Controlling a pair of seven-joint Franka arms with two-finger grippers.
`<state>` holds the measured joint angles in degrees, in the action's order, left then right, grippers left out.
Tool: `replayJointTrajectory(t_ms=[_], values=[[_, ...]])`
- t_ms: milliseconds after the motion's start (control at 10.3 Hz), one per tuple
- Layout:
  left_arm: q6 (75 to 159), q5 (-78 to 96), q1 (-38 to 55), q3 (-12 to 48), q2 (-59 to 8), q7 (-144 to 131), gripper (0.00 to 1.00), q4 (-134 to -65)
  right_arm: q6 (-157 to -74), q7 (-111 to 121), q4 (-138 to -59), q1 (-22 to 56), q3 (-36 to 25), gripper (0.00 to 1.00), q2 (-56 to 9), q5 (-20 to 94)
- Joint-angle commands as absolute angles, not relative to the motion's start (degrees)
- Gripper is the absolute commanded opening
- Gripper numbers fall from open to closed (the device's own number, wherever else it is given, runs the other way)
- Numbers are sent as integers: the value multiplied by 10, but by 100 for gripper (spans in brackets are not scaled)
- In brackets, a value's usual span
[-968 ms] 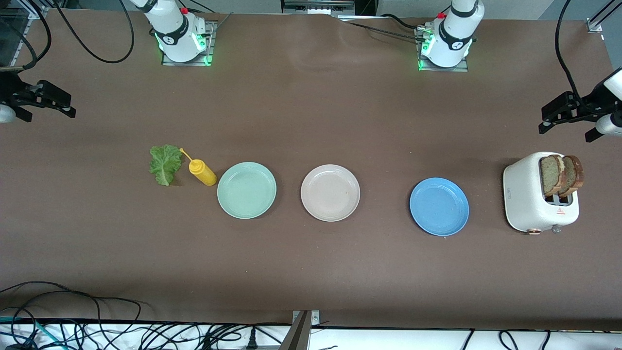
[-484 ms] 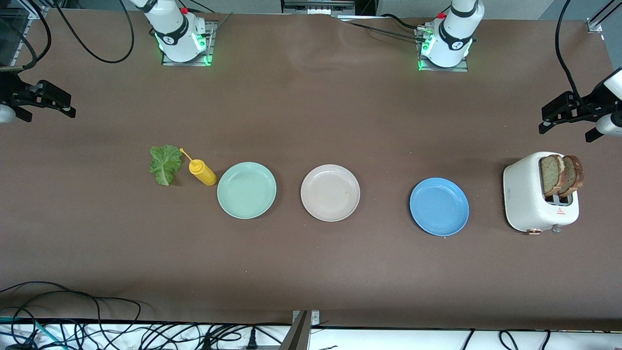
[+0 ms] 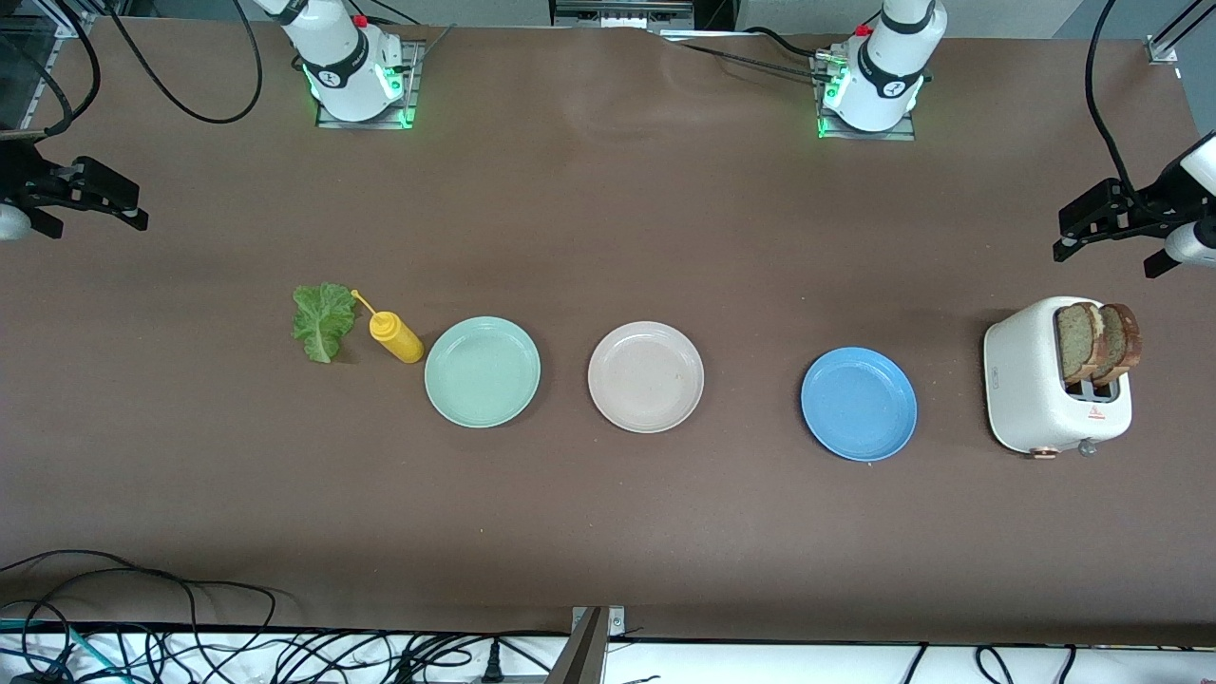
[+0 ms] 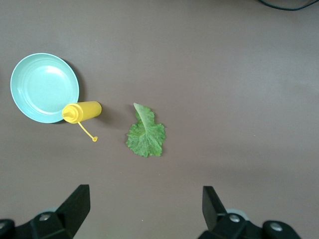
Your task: Make sandwich on beige plate with both arms
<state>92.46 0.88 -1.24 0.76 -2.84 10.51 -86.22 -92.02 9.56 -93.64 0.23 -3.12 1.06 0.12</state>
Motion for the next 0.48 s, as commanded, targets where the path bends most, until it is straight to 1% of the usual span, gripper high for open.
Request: replayJointTrajectory(t_ms=[0,387], values=[[913,22,-15,5,-39,110,100,-846,-918,98,-927,4,-33,100,7,10],[913,25,-21,4,-43,118,100,-846,-918,98,-927,4,-33,100,7,10]])
